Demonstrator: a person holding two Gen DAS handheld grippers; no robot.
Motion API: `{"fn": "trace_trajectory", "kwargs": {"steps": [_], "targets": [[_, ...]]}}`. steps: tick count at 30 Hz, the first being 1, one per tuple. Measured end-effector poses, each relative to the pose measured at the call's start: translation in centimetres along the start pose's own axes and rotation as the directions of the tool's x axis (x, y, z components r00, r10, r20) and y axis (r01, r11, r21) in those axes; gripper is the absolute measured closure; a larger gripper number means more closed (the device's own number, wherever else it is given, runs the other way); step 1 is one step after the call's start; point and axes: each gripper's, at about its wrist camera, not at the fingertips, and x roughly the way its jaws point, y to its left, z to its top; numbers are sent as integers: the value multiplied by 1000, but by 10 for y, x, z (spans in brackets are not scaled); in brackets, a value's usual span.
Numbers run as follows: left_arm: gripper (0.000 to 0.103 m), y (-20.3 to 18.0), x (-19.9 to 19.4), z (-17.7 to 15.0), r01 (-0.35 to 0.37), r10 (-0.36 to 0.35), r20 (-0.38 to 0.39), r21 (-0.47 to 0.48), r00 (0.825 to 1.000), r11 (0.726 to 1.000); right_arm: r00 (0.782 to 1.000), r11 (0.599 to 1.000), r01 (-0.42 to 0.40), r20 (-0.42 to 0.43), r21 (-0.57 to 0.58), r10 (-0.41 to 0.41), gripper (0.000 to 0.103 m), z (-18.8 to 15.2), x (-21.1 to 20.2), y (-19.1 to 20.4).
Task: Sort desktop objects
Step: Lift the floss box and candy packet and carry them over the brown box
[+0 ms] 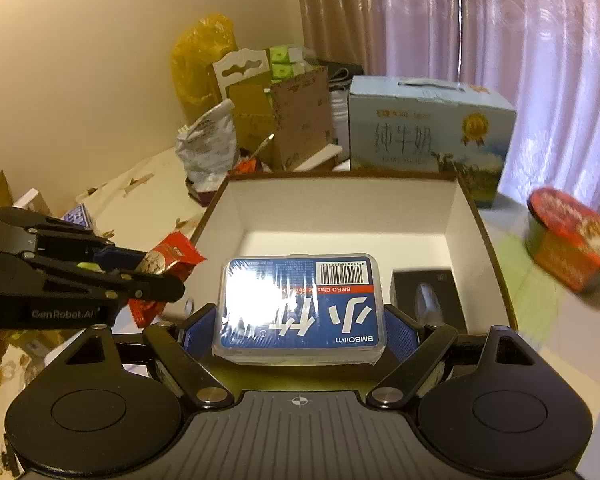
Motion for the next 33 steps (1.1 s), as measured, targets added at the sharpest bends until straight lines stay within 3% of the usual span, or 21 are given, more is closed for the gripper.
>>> {"fn": "trace_trajectory", "kwargs": {"steps": [5, 12, 22, 33], "targets": [[80, 15, 23, 23, -5, 5, 5, -9, 1000, 1000, 1000, 1000, 14, -10, -3, -14, 20, 26, 30, -11], [80, 42, 77, 52, -5, 1, -51, -75, 999, 997, 997, 999, 35, -71, -13, -36, 20, 55, 93, -28], [80, 75, 146, 70, -52, 31, -142, -144, 989, 988, 987, 1000, 1, -163, -15, -3, 20, 70, 168, -57], [79, 89, 205, 75, -130, 85, -238, -181, 968, 975, 972, 999, 3, -236, -52, -15, 20, 74, 216, -73]]}}
